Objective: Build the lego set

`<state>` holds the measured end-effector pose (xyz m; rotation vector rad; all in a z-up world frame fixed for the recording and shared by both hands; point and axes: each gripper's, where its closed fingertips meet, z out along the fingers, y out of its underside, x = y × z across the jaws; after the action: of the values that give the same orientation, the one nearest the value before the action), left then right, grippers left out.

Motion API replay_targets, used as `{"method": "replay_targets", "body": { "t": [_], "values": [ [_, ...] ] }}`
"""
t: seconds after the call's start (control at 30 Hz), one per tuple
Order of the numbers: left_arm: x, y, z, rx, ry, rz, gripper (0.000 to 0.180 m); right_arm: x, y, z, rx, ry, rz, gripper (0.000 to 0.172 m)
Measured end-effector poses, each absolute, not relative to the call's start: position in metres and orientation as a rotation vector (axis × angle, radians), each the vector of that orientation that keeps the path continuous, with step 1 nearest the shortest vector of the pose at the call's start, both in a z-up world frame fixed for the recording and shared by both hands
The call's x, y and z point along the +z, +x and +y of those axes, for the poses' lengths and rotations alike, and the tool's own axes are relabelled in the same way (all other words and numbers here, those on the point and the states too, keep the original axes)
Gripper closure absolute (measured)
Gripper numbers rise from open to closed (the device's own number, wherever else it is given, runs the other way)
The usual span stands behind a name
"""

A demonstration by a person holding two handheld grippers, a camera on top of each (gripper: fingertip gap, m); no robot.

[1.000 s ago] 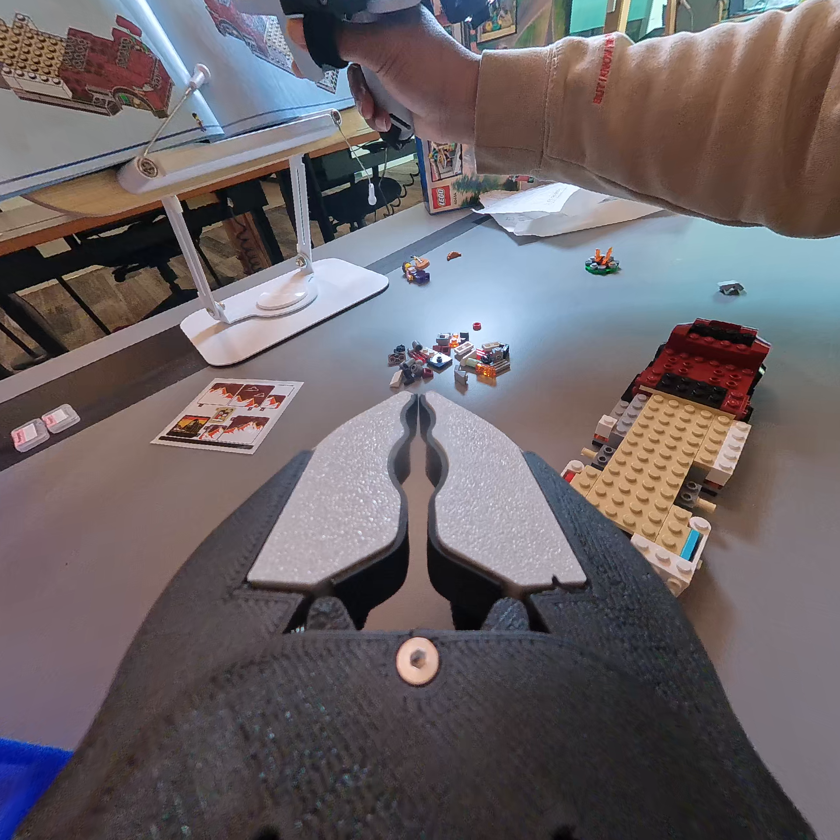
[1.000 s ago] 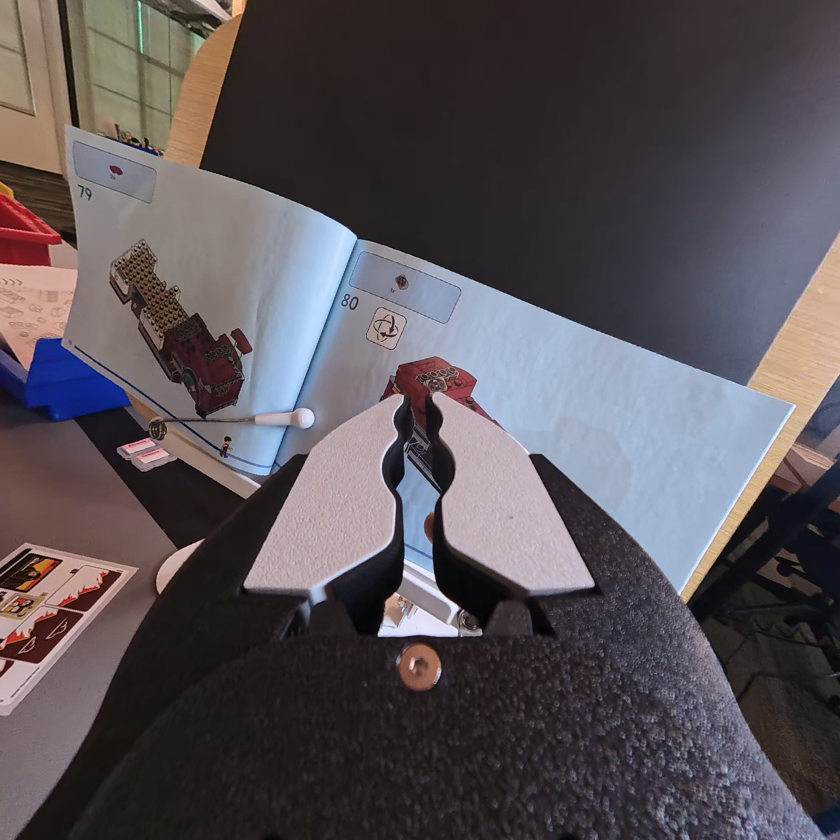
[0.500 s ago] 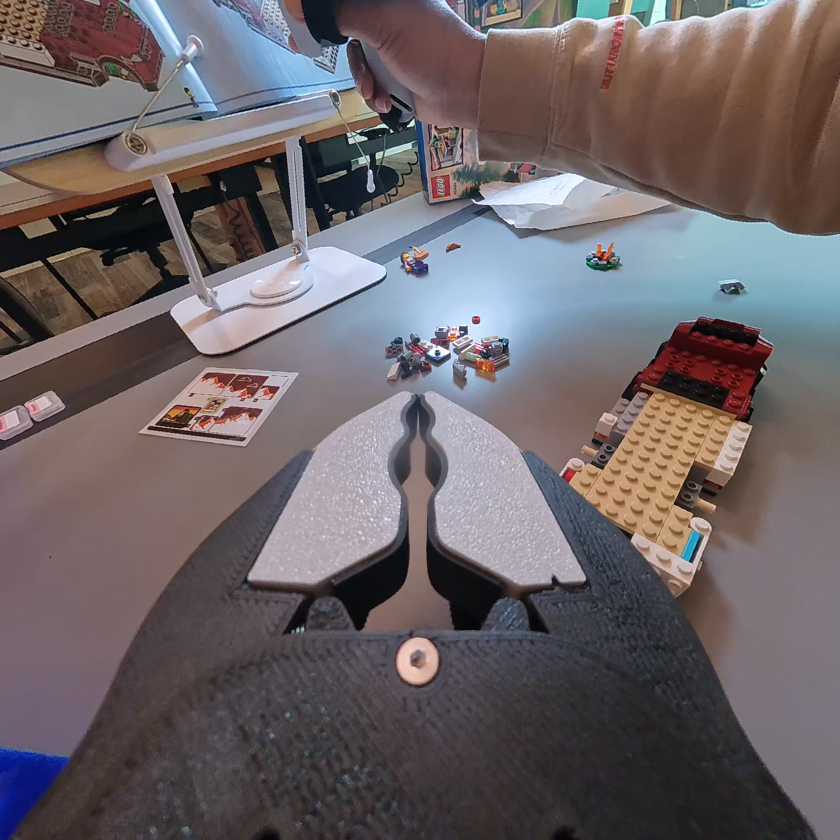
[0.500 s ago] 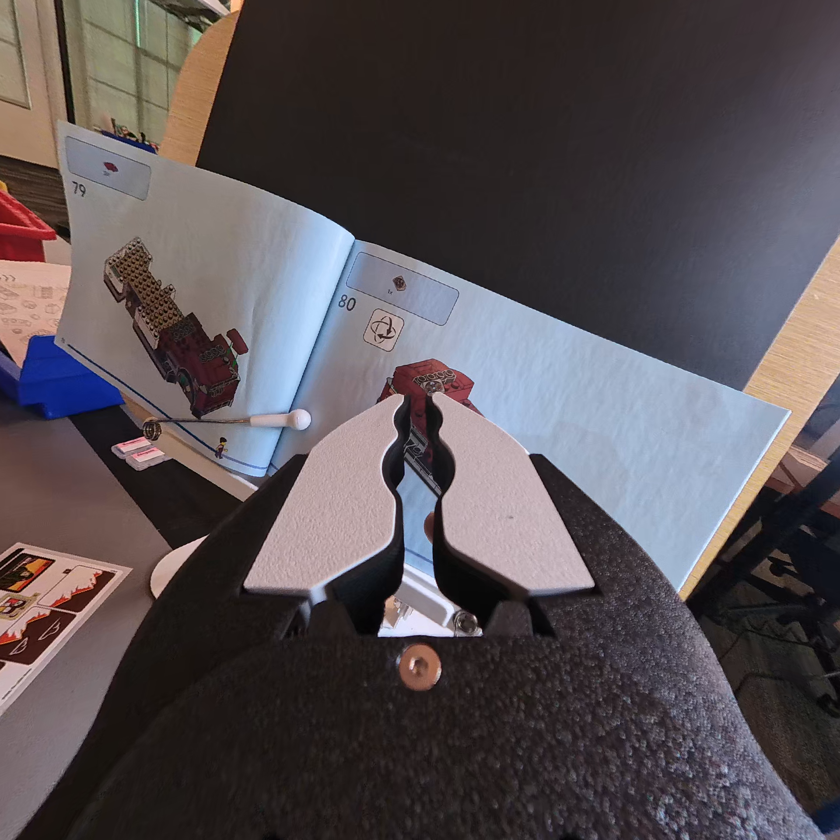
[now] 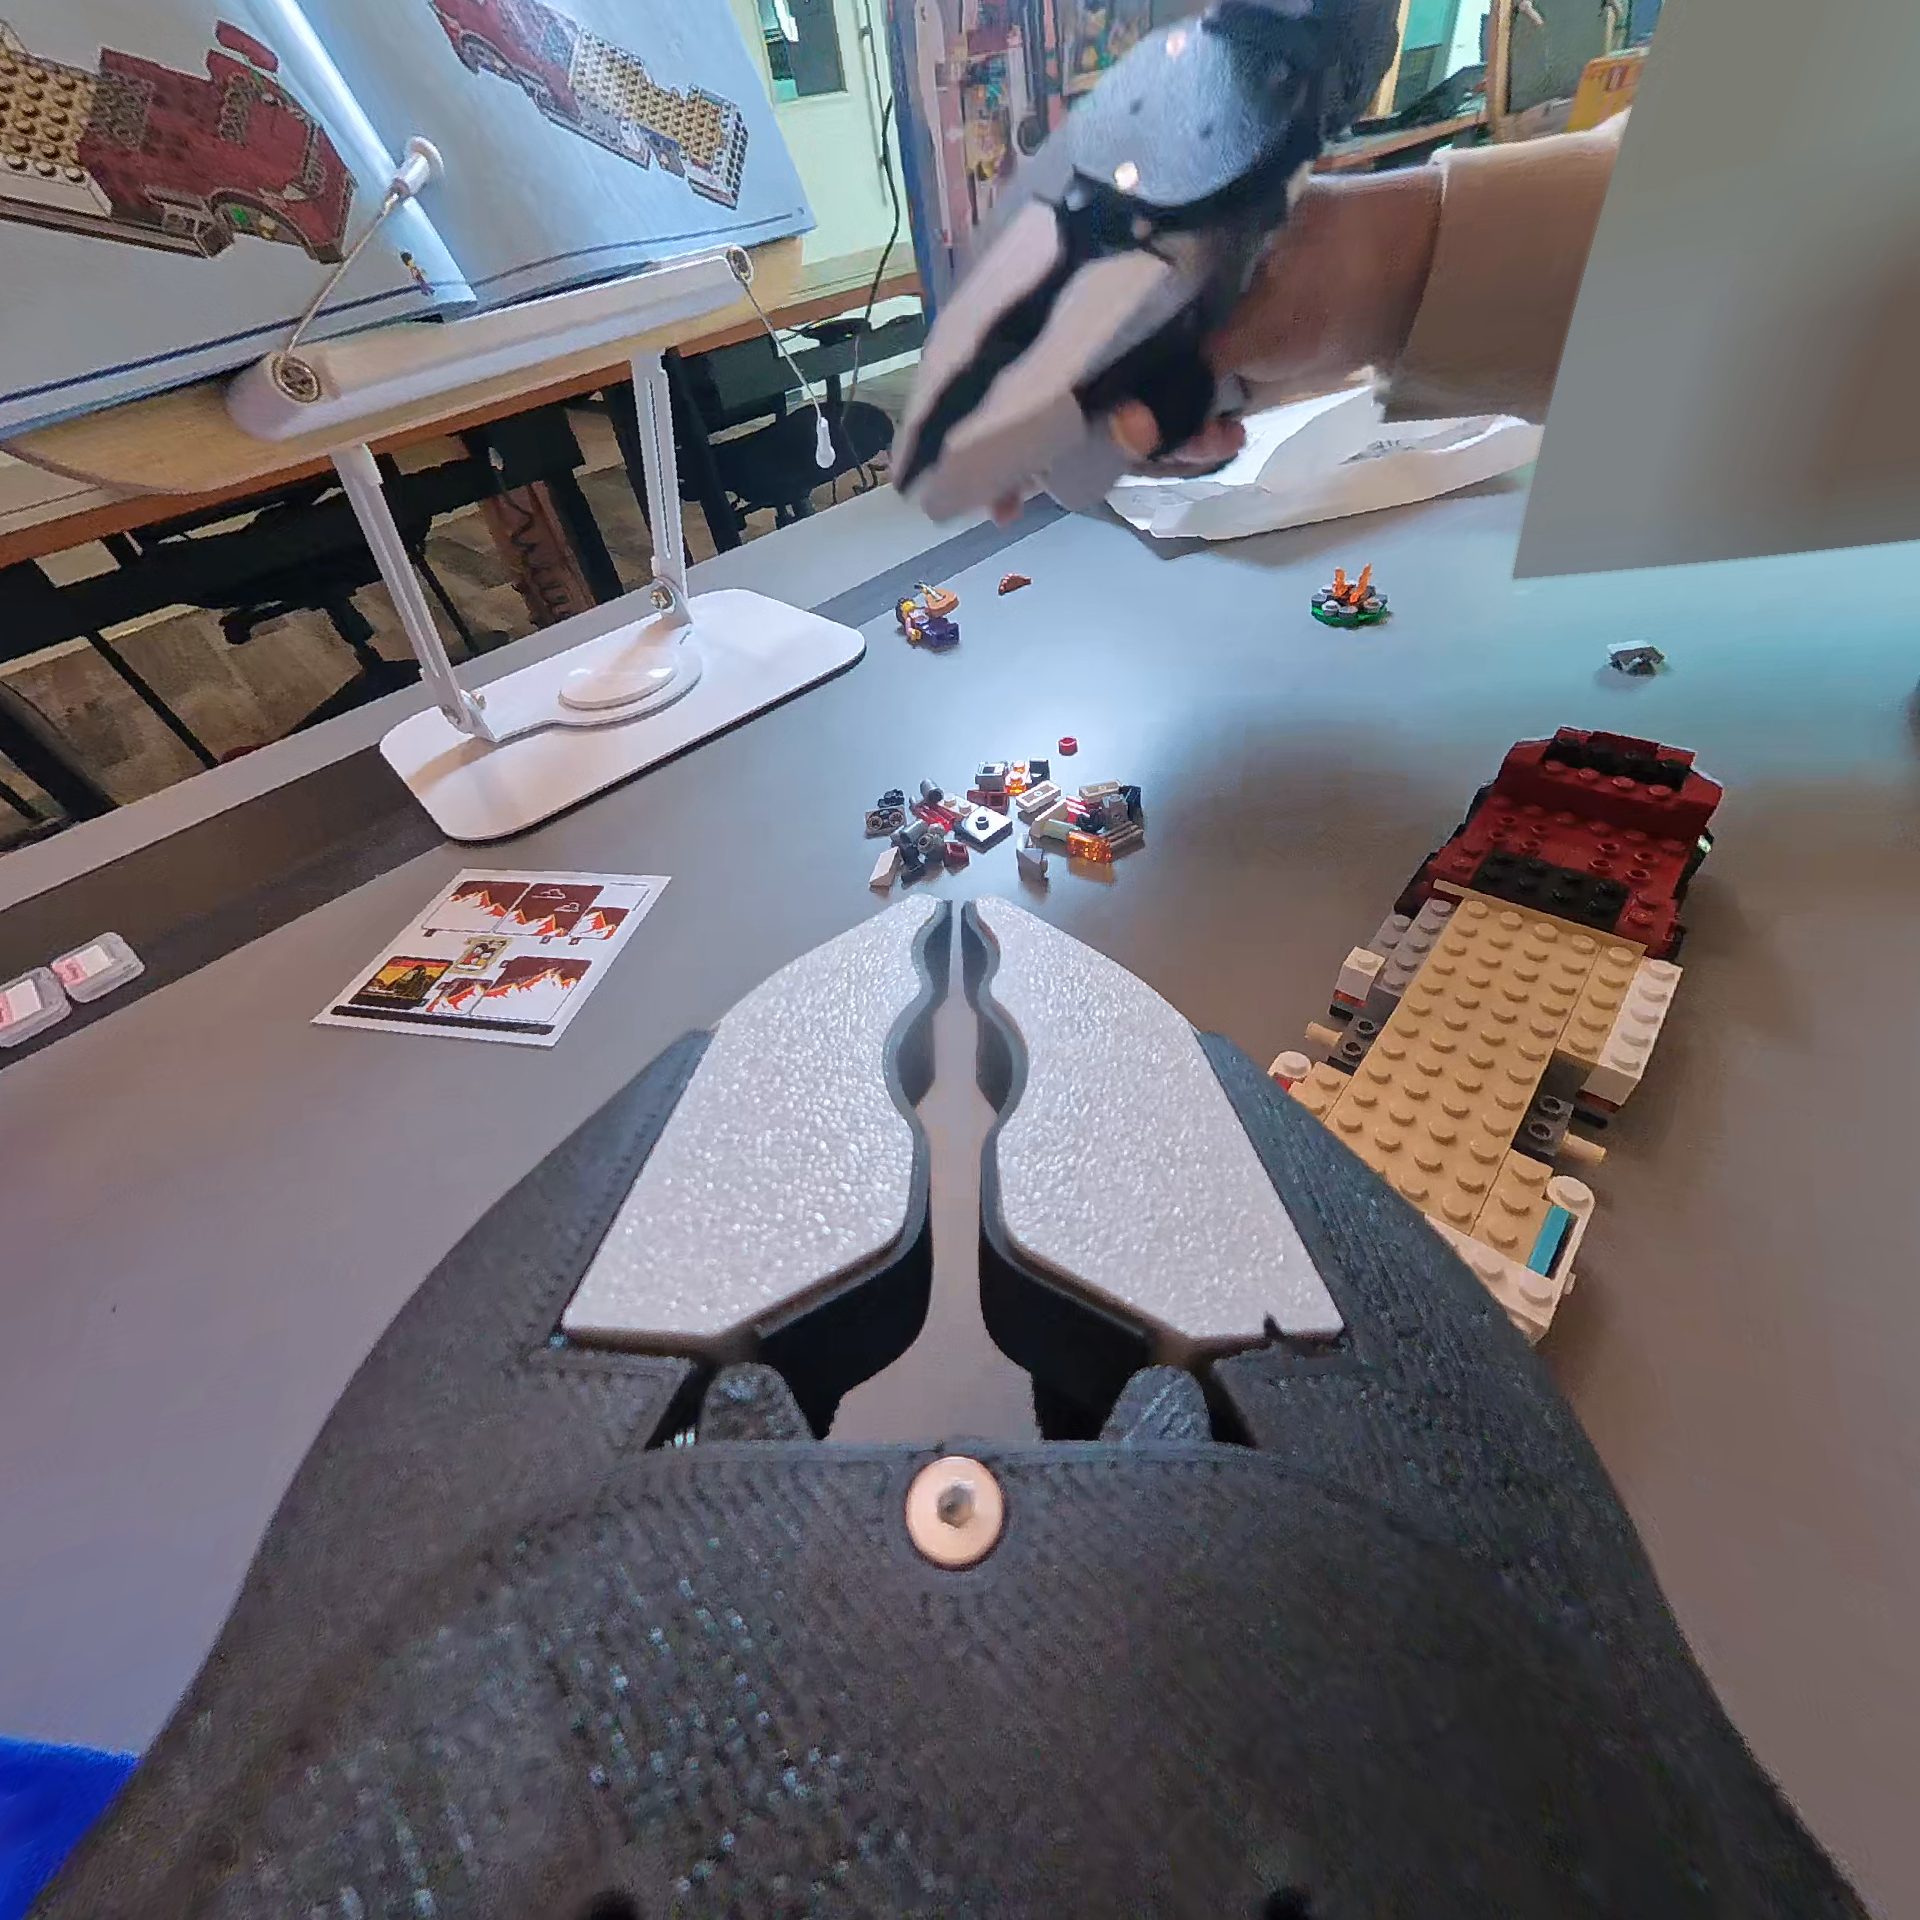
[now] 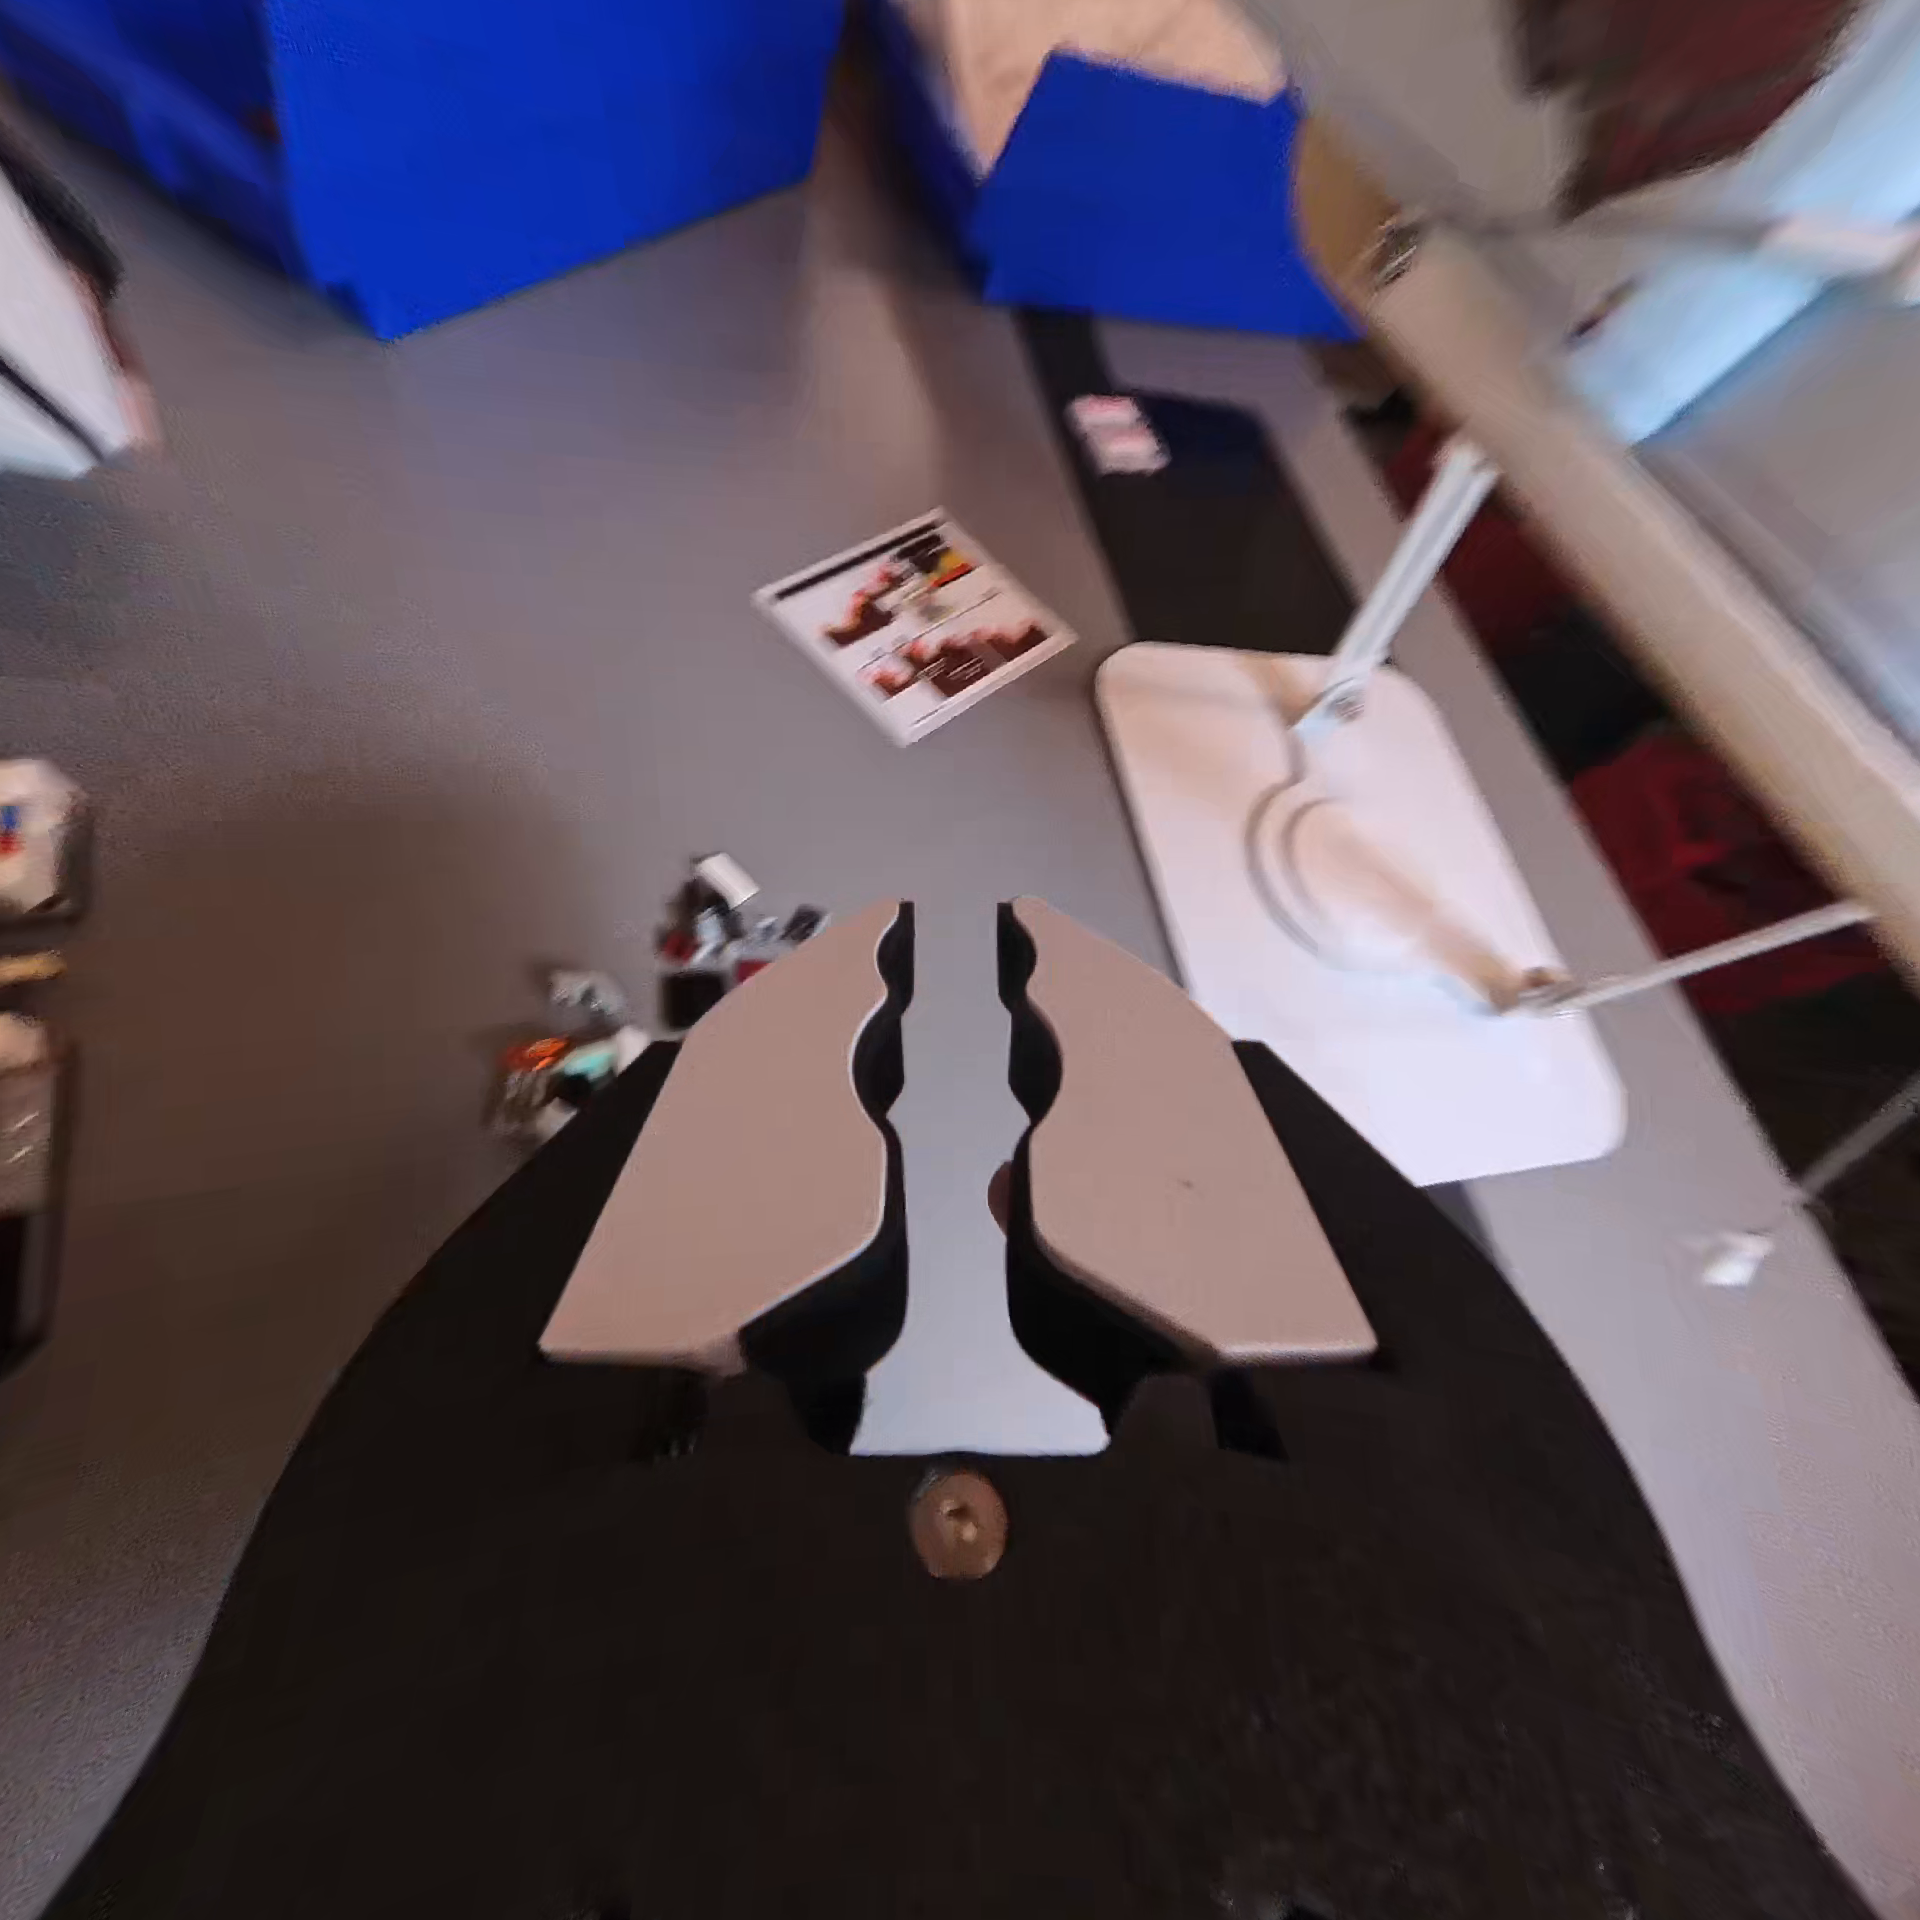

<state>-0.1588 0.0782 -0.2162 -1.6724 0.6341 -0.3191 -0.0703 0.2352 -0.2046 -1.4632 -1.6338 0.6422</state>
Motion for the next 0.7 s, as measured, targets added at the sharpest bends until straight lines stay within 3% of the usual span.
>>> {"method": "replay_targets", "body": {
  "t": [0.23,0.7],
  "values": [
    [-0.219,-0.159,0.079,-0.289,-1.674,0.655,0.179,-0.268,-0.053,0.184,0.707,-1.548,-1.957,0.157],
    [-0.225,-0.159,0.081,-0.293,-1.698,0.665,0.179,-0.279,-0.07,0.214,0.536,-1.569,-2.042,0.167]
  ]
}}
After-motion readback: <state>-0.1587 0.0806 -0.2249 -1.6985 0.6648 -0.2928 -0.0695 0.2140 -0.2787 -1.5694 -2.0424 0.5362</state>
